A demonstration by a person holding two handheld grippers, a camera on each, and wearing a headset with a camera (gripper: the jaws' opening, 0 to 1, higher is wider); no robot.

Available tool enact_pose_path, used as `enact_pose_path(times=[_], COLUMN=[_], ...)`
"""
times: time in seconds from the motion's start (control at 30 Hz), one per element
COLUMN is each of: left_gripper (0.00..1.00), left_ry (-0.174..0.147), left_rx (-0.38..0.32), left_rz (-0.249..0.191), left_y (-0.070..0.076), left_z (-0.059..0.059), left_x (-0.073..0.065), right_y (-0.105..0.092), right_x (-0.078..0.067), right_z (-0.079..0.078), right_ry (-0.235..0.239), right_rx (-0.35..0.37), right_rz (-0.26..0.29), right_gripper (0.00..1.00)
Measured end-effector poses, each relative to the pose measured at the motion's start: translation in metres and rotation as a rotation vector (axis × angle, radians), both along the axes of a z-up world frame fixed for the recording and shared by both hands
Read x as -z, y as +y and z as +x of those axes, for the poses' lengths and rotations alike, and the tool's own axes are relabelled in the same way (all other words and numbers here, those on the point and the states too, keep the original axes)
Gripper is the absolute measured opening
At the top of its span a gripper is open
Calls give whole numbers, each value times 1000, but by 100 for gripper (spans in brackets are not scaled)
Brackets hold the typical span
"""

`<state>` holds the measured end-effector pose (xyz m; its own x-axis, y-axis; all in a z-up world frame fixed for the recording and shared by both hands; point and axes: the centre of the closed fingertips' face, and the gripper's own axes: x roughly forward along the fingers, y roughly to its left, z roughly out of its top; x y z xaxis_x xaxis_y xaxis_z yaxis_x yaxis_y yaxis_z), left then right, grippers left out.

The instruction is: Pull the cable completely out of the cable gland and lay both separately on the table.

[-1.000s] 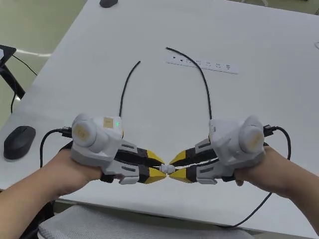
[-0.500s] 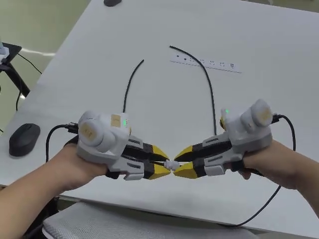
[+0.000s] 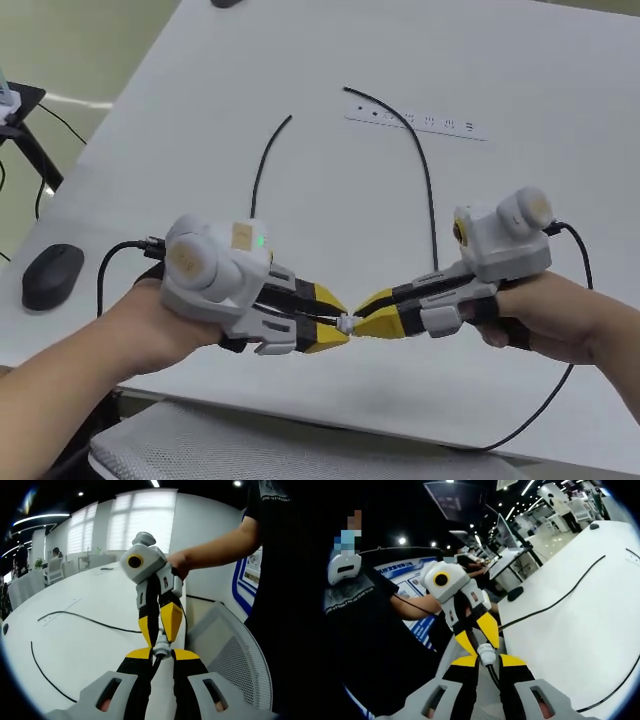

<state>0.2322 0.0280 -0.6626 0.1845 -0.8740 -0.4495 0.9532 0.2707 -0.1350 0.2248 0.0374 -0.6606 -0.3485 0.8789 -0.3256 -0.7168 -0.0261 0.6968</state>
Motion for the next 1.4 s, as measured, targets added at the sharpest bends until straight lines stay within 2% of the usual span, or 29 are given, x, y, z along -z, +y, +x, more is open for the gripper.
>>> enact_pose_path(times=[0.3,0.5,0.67,0.83,1.03,1.17,1.33,1.4], left_gripper=[14,14,14,14,14,14,14,14], left_ry=[6,16,32,51,77,99,120,128], left_rx=[6,8,-7,-17,-32,-47,-54,-55], left_rz=[10,10,3,-10,-23,-38,-39,-37], left_y=[-3,-3,0,1,2,2,2,2], left_z=[-1,-3,-1,-1,-1,-2,-4,-5], left_x=[2,2,1,0,-1,-2,0,1], right_y=[-1,-1,1,1,1,0,0,0], right_x=[2,2,1,1,1,2,5,6], right_z=[-3,-6,-3,-3,-3,-1,-4,-5], right_ry=[10,-79,-215,-308,-457,-529,-678,-699], right_rx=[-6,-43,-55,-76,-100,-99,-129,-131], right_rz=[6,-1,-4,-15,-29,-31,-50,-56], right_gripper=[9,8,7,7,7,7,7,7])
